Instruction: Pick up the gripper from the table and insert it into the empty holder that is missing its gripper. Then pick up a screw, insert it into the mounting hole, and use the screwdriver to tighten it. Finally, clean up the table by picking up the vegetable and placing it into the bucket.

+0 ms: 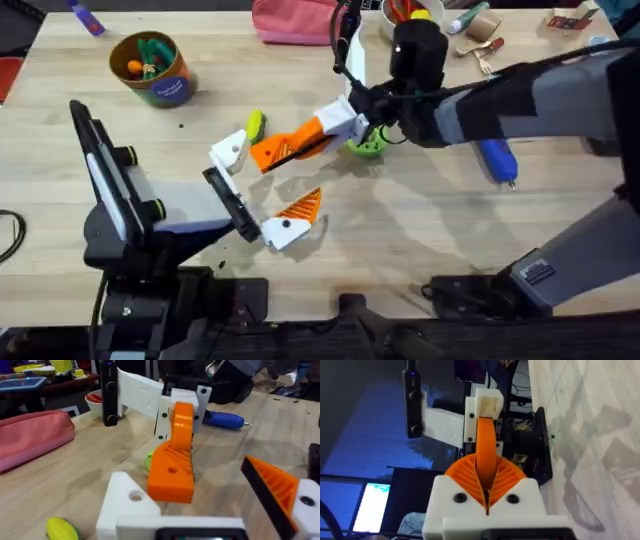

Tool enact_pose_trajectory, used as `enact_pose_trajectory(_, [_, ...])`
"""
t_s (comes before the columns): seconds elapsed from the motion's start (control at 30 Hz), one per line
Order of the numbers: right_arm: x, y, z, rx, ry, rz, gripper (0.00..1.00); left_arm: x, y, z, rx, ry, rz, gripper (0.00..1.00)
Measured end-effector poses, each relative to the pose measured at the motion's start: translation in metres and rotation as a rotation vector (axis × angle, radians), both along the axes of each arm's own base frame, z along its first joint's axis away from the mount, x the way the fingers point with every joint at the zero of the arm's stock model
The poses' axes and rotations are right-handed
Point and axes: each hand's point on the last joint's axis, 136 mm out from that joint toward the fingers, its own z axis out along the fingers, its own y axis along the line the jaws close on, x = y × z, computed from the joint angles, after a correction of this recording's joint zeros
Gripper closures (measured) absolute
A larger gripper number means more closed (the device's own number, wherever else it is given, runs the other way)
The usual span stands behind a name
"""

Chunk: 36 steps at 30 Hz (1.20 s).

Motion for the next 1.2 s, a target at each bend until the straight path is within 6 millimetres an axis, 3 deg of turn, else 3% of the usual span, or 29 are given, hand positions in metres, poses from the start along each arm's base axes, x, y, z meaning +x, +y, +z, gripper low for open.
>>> enact_pose_trajectory(0.47, [0.01,0.009,0.001,-0.016,0.032,0.009,0.993,0.001,0.001,0.0,-0.001,0.001,0.004,0.015])
enact_pose_trajectory(0.93, [0.004,0.02,-0.001,-0.019,0.036,0.044,0.993,0.001,0.001,0.0,-0.002,0.004,0.005,0.016])
enact_pose_trajectory(1.2, [0.013,0.03,0.002,-0.017,0.032,0.055,0.993,0.001,0.001,0.0,-0.001,0.002,0.005,0.016])
